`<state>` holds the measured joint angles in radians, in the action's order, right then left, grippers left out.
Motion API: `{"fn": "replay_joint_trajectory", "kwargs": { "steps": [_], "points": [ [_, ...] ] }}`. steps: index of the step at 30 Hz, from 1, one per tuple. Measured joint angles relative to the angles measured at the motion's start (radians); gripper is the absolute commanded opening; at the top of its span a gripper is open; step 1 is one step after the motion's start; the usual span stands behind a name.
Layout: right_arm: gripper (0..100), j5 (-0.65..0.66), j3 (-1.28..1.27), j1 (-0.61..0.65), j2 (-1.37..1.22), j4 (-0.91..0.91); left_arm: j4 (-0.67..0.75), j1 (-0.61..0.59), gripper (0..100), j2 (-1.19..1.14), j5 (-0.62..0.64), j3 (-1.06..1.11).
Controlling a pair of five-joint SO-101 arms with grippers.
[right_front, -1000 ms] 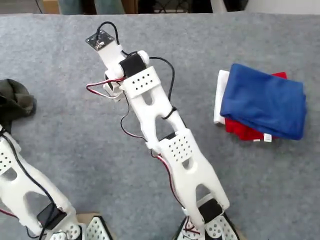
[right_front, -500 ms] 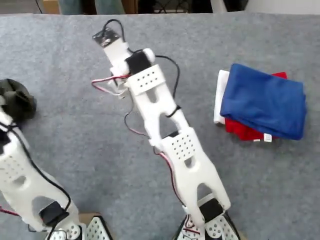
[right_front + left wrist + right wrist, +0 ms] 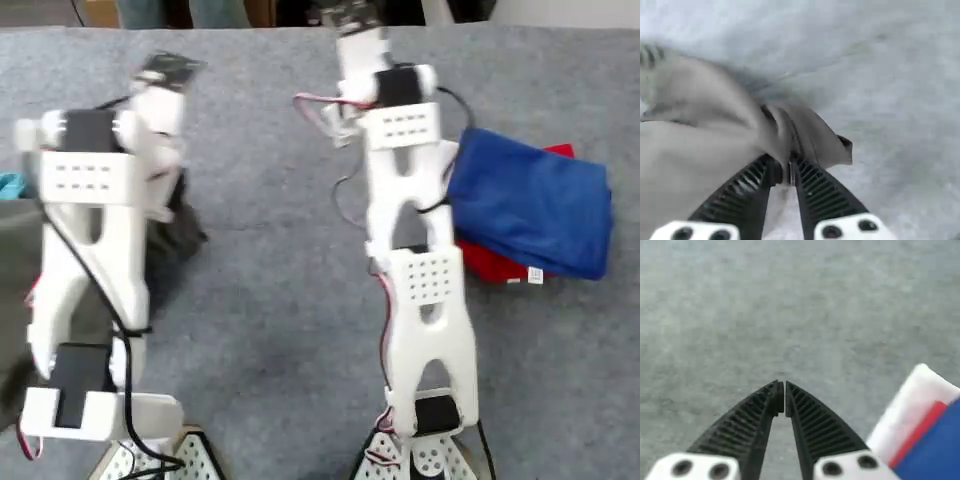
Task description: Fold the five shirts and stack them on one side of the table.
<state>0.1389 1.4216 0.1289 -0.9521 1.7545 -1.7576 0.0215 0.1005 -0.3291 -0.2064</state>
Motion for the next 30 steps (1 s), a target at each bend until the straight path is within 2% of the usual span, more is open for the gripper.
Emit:
{"fn": "replay_joint_trajectory", "kwargs": {
  "steps": [9,12,16,19,22,24,26,30],
  "points": [
    [1.5,0.000,0.002,-0.081,0.026,0.000,0.000,0.393,3,0.005,0.071,0.002],
    [1.5,0.000,0.002,-0.083,0.026,0.000,0.000,0.470,3,0.005,0.077,0.005],
    [1.5,0.000,0.002,-0.083,0.026,0.000,0.000,0.502,3,0.025,0.078,0.051],
    [1.5,0.000,0.002,-0.083,0.026,0.000,0.000,0.502,5,0.114,0.080,0.098],
    [1.5,0.011,0.002,-0.083,0.026,0.000,-0.002,0.502,18,0.249,0.080,0.127],
    [1.5,0.018,0.002,-0.083,0.026,0.000,-0.002,0.453,20,0.353,0.081,0.144],
    [1.5,0.020,0.002,-0.083,0.026,0.000,-0.002,0.347,20,0.434,0.100,0.144],
    [1.5,0.020,0.002,-0.083,0.026,0.000,-0.002,0.031,19,0.463,0.086,0.144]
  ]
}}
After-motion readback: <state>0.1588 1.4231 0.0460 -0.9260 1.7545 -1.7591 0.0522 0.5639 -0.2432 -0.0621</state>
